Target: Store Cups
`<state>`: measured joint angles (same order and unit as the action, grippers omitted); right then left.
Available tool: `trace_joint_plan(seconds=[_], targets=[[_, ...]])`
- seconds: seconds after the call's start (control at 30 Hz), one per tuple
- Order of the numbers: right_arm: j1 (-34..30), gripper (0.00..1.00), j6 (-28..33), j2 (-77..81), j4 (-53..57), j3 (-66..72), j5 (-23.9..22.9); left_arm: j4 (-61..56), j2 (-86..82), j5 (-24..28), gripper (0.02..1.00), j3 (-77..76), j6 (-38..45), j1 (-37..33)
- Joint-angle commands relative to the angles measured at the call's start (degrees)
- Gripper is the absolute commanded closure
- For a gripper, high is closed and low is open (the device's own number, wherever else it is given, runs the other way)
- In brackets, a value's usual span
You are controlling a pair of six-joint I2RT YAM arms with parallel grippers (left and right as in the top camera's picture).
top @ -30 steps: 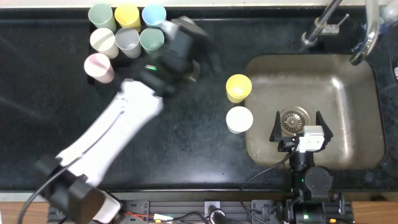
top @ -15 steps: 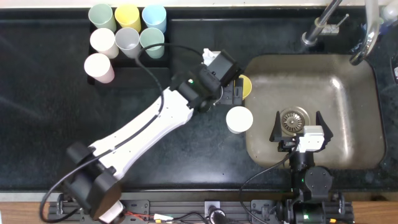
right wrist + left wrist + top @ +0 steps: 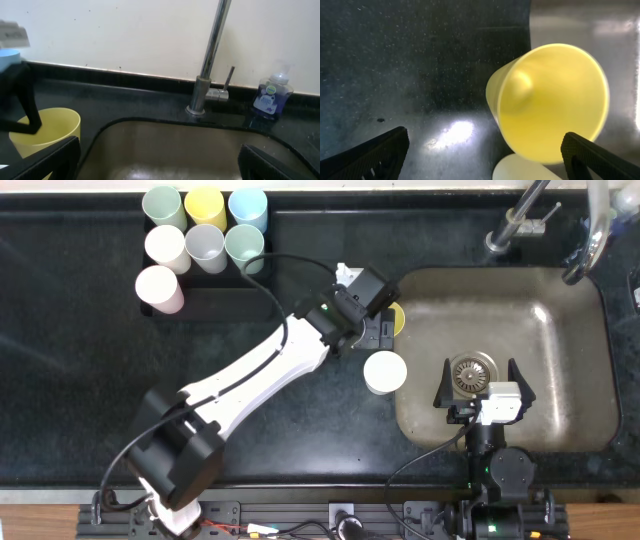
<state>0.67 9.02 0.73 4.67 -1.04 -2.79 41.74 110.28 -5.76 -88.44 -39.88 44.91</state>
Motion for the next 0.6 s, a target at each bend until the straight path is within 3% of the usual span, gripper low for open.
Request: trace_joint_plan(seconds=[0.03,0.6], targets=[[-0.33,0.003,0.0,-0.52,-0.33,0.79,0.42,-0.35,1.11,-0.11,0.018,0.22,1.07,-0.59],[-0.33,0.003,0.0,-0.52,-0.33,0.79,0.42,-2.62,2.99,0.28,0.036,0.22,0.9,-1.62]])
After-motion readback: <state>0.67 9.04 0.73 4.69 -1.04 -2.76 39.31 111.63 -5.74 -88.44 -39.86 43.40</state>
